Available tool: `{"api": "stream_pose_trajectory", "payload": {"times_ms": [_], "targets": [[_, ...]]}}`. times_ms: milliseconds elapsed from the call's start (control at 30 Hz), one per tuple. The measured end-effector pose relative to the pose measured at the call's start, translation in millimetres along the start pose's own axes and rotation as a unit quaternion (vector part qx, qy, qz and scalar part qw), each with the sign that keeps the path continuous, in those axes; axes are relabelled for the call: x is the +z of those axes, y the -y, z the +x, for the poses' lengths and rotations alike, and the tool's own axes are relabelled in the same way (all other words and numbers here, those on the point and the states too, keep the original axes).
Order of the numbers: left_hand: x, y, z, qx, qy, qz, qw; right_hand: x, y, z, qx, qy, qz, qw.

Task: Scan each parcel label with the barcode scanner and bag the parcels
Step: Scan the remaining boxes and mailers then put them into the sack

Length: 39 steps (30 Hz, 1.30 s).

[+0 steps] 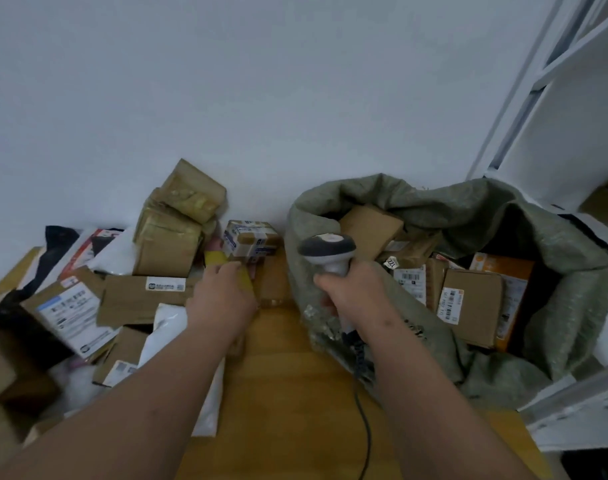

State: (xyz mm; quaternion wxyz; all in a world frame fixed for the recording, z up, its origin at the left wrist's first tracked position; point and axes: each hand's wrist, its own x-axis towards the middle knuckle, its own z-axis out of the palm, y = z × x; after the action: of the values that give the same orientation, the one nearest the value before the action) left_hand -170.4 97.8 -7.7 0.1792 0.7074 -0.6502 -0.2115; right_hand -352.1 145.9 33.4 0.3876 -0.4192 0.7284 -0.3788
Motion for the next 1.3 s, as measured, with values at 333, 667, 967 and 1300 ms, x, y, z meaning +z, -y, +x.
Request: {"api": "stream_pose_trajectory", "payload": {"times_ms": [333,667,967,1300], "targets": [[-61.1,125.2,-9.4,0.003,0.001,0.154,0.988,147.1,9.7,-40.4,0.004,0.064,-0.034,0.997],[-104.1,233.2,-18.4,-0.050,-0.008,0.186,0.981,260.3,19.9,-71.9,-0.004,0.118,-0.021,0.993],[-107.6,281.2,-34.6,-0.132,0.007,0.171,0.976,301.6,18.6,-68.8,0.013,0.182,-0.074,0.980],[-76.0,253.0,-45.4,-0.096,0.178,0.281,0.938,293.1,-7.6,-57.2,0.026,0.219,-0.092,0.971]]}}
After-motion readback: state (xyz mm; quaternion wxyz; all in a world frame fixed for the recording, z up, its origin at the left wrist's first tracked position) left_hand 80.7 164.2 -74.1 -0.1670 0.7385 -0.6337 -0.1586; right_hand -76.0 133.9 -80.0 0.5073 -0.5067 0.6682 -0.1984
